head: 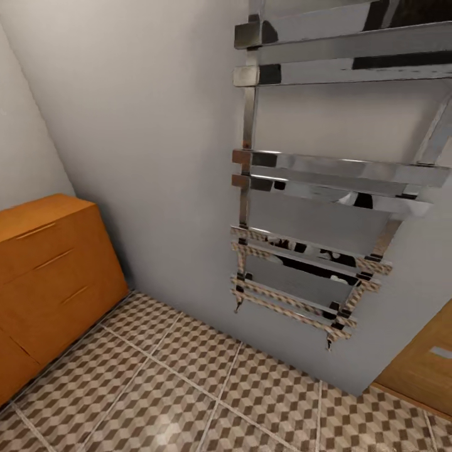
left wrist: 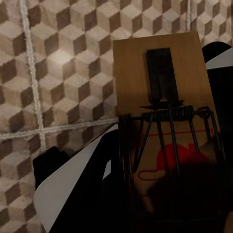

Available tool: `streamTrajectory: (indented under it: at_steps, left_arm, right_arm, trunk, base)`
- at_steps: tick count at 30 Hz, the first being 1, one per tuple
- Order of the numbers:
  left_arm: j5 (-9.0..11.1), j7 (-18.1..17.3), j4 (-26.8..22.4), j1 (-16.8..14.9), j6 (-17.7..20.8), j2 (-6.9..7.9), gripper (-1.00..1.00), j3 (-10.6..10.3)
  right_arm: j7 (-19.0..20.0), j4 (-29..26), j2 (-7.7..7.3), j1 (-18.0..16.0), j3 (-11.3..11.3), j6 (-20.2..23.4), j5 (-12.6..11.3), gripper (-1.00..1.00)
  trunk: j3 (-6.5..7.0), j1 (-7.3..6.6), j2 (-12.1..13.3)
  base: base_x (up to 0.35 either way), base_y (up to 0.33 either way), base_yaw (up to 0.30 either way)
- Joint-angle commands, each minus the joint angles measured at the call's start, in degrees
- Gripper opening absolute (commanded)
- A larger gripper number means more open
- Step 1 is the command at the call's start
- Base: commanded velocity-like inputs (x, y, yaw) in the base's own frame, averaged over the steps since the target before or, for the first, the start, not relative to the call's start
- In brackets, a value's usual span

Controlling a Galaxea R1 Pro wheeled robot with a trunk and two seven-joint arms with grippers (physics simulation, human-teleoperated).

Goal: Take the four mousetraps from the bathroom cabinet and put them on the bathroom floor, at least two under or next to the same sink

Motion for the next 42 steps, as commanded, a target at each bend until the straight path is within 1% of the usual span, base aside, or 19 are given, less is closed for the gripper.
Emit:
streamTrajectory:
  at_steps: [1,42]
  left_arm:
    - [0.26,0.04,-0.01,-0.01,-0.35,0.03,-1.00,-0.48]
    - [0.26,0.04,-0.01,-0.01,-0.40,0.02,-1.00,-0.48]
  right_arm:
    - [-0.10,0.03,0.03,-0.04,0.48,-0.20,-0.59,-1.00]
    - [-0.10,0.03,0.03,-0.04,0.48,-0.21,-0.63,-1.00]
  trunk:
    - [-0.08,0.00,-0.03]
    - [-1.33,0.00,-0.03]
  base:
    - [0.000,0.000,-0.284]
    - [0.000,0.000,-0.284]
